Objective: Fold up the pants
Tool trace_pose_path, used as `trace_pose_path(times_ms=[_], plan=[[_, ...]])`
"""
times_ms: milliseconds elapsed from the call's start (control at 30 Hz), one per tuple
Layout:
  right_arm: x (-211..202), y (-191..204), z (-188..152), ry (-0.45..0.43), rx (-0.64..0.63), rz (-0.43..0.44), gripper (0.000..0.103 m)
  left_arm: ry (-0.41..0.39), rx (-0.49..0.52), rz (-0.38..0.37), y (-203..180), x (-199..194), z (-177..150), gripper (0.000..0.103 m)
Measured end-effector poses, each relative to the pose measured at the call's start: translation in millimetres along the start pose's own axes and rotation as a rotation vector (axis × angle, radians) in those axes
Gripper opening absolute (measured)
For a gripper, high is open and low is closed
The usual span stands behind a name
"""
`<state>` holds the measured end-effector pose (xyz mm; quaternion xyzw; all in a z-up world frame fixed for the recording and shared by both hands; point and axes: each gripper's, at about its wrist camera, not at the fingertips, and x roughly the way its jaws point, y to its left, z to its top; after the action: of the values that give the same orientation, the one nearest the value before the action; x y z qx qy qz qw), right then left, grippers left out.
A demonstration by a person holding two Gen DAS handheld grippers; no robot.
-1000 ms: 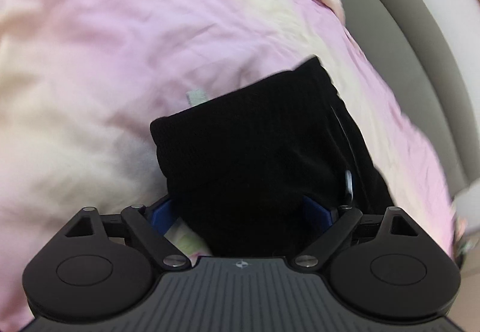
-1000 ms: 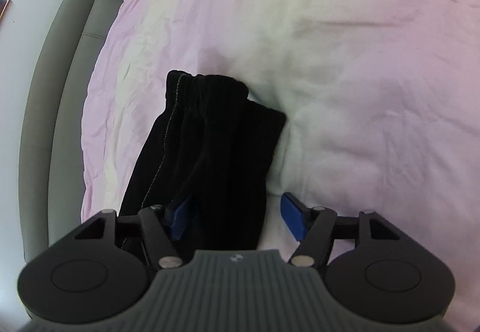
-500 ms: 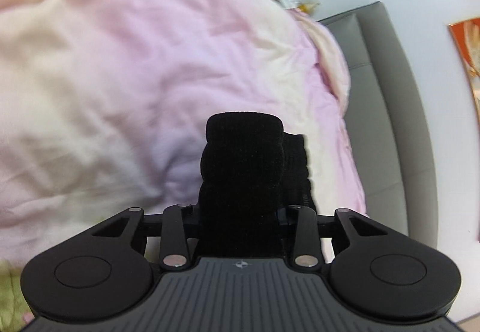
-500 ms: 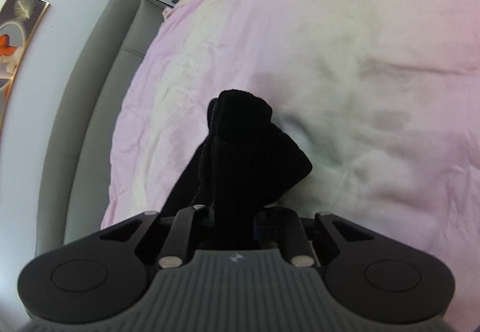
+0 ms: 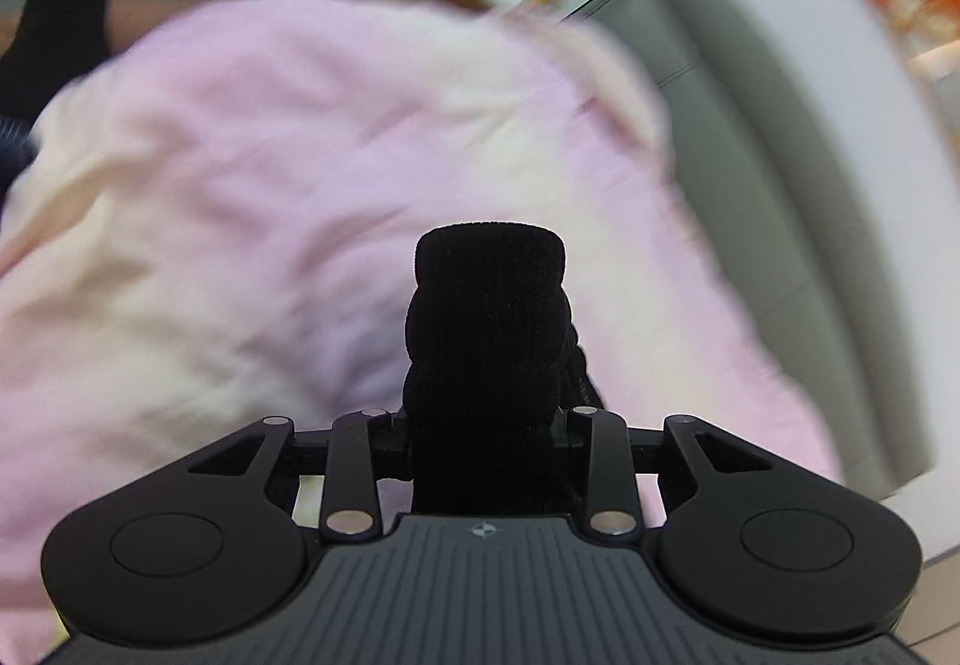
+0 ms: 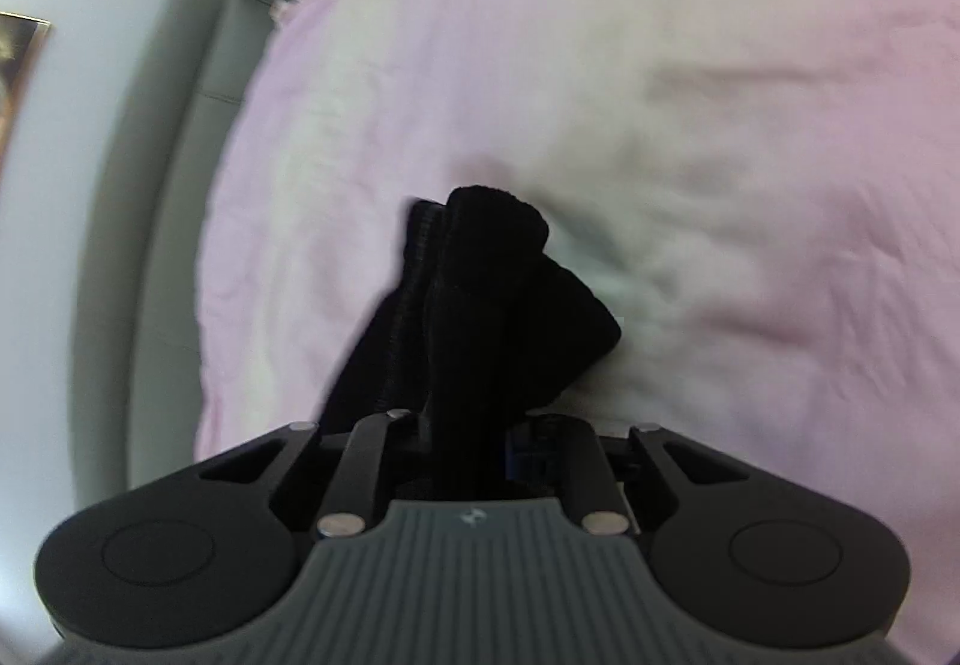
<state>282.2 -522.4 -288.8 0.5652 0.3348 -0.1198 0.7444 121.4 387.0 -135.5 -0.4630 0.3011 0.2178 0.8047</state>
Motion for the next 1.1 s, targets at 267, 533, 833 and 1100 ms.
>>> trace_pose_path(times_ms=[267, 533, 833, 1100], plan=[[-3.1, -16.5, 3.3, 0.027, 0.086, 0.034, 0.027, -0.077, 0.068, 0.195, 17.7, 20.5, -30.6, 0.067], [-12.9, -26.0, 0.9, 0.005, 0.163, 0.043, 0.039, -0.251, 0.08, 0.293, 1.4, -41.2, -9.7, 0.081], [-6.0, -16.7, 0.9, -0.033, 0.129, 0.018, 0.042, -0.097, 0.494, 0.086, -123.7, -17.4, -111.4, 0.087], [0.7, -18.3, 4.6, -0.018, 0.1, 0.019, 0.039, 0.233, 0.919, -0.082, -225.1, 36.6, -269.6, 0.088]])
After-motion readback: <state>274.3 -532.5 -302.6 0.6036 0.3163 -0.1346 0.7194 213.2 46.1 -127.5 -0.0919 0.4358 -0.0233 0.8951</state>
